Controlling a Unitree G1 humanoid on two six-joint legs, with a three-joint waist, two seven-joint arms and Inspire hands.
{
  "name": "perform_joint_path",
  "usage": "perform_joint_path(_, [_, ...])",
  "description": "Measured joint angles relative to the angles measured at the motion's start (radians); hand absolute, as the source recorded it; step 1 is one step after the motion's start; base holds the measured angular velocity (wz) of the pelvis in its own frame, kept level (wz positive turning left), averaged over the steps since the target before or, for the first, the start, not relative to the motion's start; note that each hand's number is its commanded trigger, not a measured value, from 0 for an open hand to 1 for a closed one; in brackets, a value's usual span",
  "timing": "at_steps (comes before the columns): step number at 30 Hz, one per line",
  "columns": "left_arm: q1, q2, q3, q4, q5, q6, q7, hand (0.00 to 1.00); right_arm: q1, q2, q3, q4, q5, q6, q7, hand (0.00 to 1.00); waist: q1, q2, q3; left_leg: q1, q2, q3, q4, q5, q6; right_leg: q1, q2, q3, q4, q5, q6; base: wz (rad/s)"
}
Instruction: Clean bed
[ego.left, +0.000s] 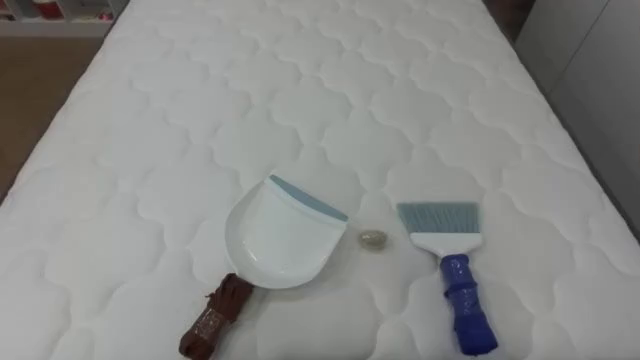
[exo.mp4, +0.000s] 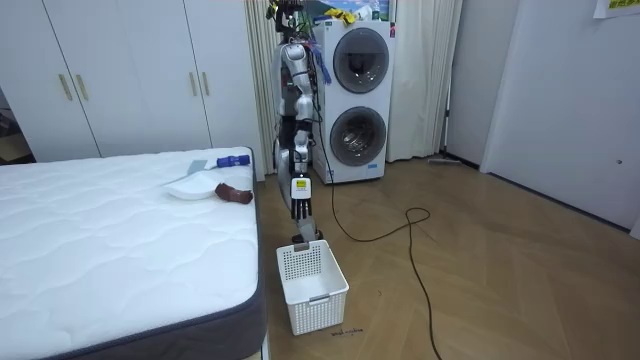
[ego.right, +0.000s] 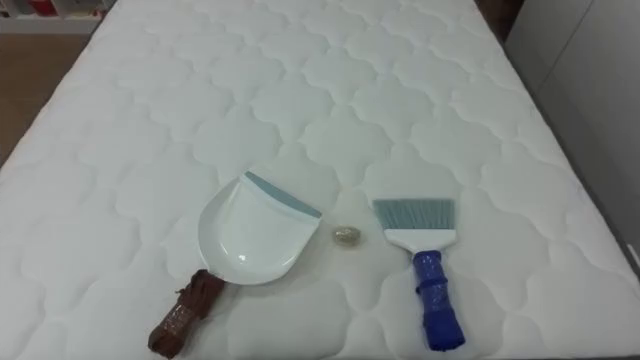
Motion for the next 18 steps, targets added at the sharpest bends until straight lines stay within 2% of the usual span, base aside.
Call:
perform_joint_path(9, [-0.004,0.001,0.0,-0.003,0.0,-0.008,0.001,0.0,0.0,0.0,0.0,-0.01,0.041,-0.007,-0.012,0.0,0.001,0.003,0.0012,-0.002,0.0,-0.002,-0.001,0.0,0.0,-0.002,0.0,0.0,0.0,0.0,0.0,0.0])
perform_joint_path(11, [-0.007,0.001,0.001,-0.004,0.002,-0.009,0.005,0.0,0.0,0.0,0.0,-0.011,0.041,-0.009,-0.016,0.0,0.005,0.004,0.0006,-0.002,0.0,-0.002,-0.001,0.0,0.0,-0.003,0.001,0.001,0.0,0.0,0.0,0.0])
perform_joint_path(12, [-0.008,0.001,0.002,-0.005,0.013,-0.01,0.011,0.0,0.0,-0.001,0.0,-0.01,0.045,-0.011,-0.018,0.0,0.009,0.01,-0.0025,-0.002,0.0,-0.001,-0.002,0.0,0.0,-0.003,0.001,0.002,-0.001,0.0,0.0,0.0])
perform_joint_path(15, [-0.021,0.001,0.003,-0.007,0.033,-0.015,0.034,0.0,0.001,-0.001,0.0,-0.008,0.081,-0.03,-0.018,0.0,0.017,0.013,-0.004,-0.002,0.0,-0.001,-0.001,0.0,0.0,-0.002,0.0,0.001,-0.001,0.0,0.0,0.0])
perform_joint_path(18, [-0.023,0.001,0.026,-0.027,0.037,-0.037,0.069,0.0,0.001,-0.001,0.0,-0.009,0.128,-0.051,-0.018,0.0,0.021,0.013,-0.0048,-0.002,0.0,-0.002,0.0,0.0,0.0,-0.002,0.0,-0.003,-0.001,0.0,0.0,0.0])
